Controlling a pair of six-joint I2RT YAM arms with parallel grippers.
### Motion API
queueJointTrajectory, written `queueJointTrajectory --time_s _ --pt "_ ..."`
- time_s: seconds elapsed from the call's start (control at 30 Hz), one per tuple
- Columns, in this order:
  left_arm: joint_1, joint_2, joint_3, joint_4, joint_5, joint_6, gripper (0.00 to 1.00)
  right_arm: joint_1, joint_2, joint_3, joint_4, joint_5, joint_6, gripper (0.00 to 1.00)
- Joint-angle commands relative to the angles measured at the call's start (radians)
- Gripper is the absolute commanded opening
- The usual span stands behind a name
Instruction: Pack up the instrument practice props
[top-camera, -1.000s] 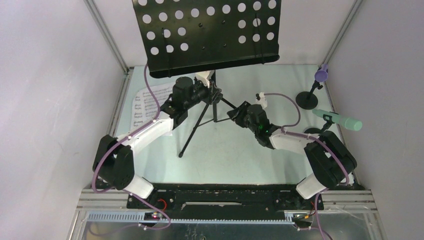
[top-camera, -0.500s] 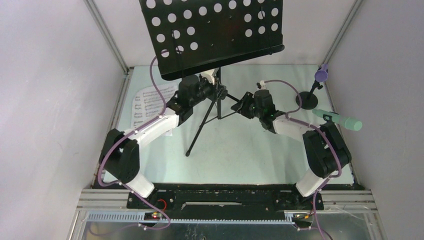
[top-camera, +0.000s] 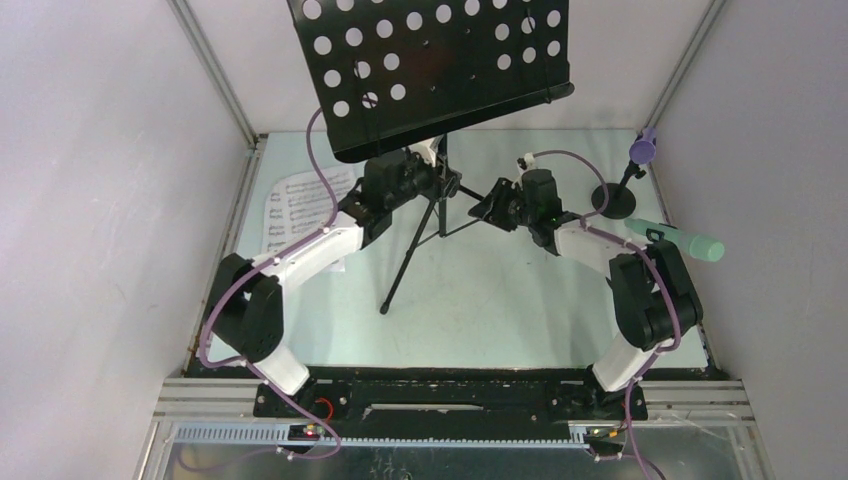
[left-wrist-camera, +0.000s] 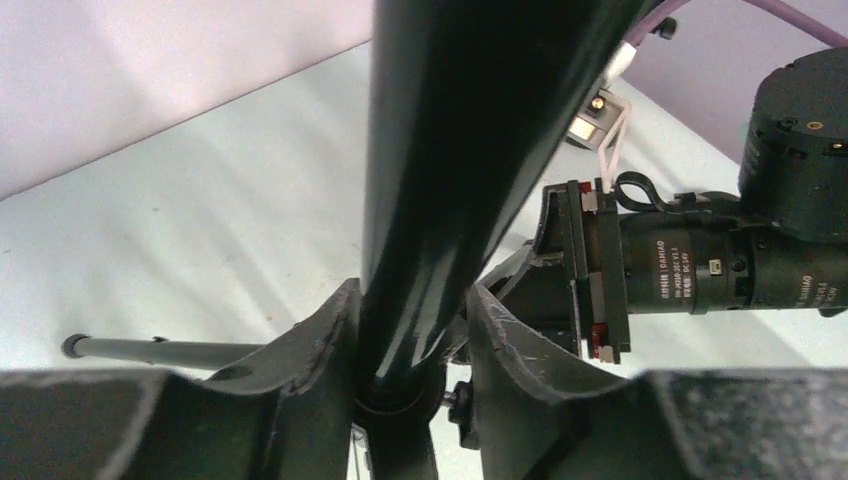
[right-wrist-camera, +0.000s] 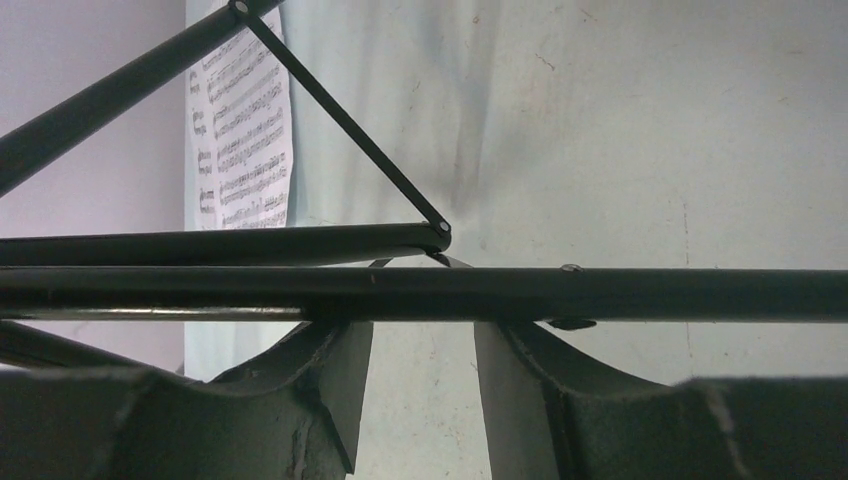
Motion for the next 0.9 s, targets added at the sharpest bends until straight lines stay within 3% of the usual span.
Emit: queueJointTrajectory --time_s 0.0,0.27,0.6,0.73,0.87 --pt "-0.036 -0.011 0.041 -0.113 0.222 -0.071 0.47 -0.022 -0.084 0.021 0.070 0.156 -0.066 0.51" --pt "0.063 0.010 0.063 -0.028 0.450 -0.009 0.53 0.042 -0.282 -0.084 0.052 0.173 -0.074 0.52" --pt "0.102 0.056 0.036 0.102 0.486 0.030 0.51 0.111 -0.463 -0.156 -0.021 0.228 -0.095 0.52" --pt "0.120 0.068 0.036 0.134 0.480 0.025 0.43 0.130 -0.508 -0.177 -0.040 0.240 -0.095 0.52" --pt "0.135 0.069 0.036 0.164 0.480 0.005 0.18 0.147 -0.547 -0.203 -0.050 0.256 -0.093 0.52"
